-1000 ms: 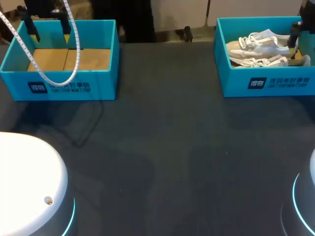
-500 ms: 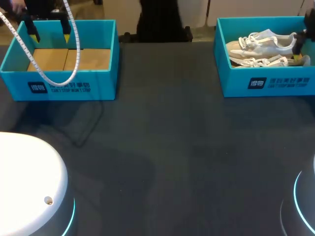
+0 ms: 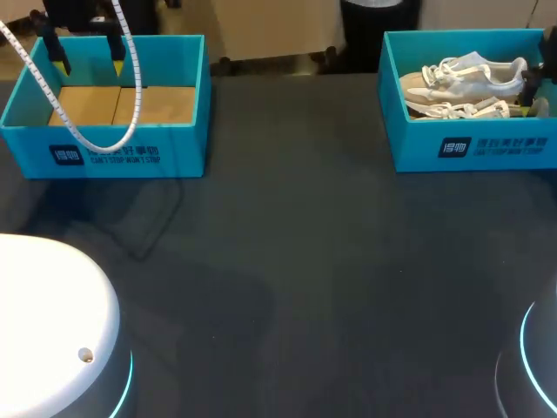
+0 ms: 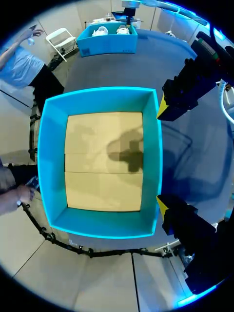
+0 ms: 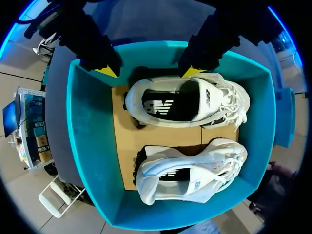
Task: Take the shoe out of the shoebox, open the shoe tongue, remove and reinsert the insole, then place the shoe into the shoebox
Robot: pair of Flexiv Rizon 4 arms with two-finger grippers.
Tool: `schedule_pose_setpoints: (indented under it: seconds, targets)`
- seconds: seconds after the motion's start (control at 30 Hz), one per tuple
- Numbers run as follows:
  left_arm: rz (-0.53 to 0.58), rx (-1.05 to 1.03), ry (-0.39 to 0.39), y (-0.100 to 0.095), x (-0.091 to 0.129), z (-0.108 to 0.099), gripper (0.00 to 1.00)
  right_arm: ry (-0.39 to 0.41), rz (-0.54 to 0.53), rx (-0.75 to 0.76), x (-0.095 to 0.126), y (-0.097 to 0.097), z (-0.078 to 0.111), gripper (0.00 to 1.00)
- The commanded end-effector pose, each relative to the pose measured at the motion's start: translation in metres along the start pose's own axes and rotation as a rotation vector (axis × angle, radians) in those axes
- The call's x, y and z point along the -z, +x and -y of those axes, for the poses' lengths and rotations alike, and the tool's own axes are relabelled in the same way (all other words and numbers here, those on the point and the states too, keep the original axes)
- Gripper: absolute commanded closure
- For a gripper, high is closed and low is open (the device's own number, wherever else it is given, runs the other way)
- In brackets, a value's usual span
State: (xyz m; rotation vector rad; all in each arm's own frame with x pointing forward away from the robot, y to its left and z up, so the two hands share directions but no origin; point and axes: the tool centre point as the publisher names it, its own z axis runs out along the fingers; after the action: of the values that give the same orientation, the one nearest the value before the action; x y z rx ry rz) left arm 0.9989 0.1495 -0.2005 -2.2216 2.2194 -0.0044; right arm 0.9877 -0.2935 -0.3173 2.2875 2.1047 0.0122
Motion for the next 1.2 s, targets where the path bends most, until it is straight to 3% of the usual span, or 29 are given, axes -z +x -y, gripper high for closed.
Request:
schedule_pose_setpoints:
  seconds: [0.03,0.47,0.67,1.2]
  targets:
    - [0.001,0.0,-0.001,0.0,0.0,0.0,0.0,0.0,-0.01,0.002,-0.007,-0.002,-0.001,0.22]
    - [0.001,0.0,-0.001,0.0,0.0,0.0,0.0,-0.011,-0.025,0.024,-0.021,-0.003,-0.005,0.24]
    - [0.001,0.0,-0.001,0.0,0.0,0.0,0.0,-0.018,-0.048,0.038,-0.03,-0.002,-0.007,0.18]
    - [0.001,0.0,-0.001,0.0,0.0,0.0,0.0,-0.003,-0.033,0.052,-0.045,-0.003,-0.021,0.23]
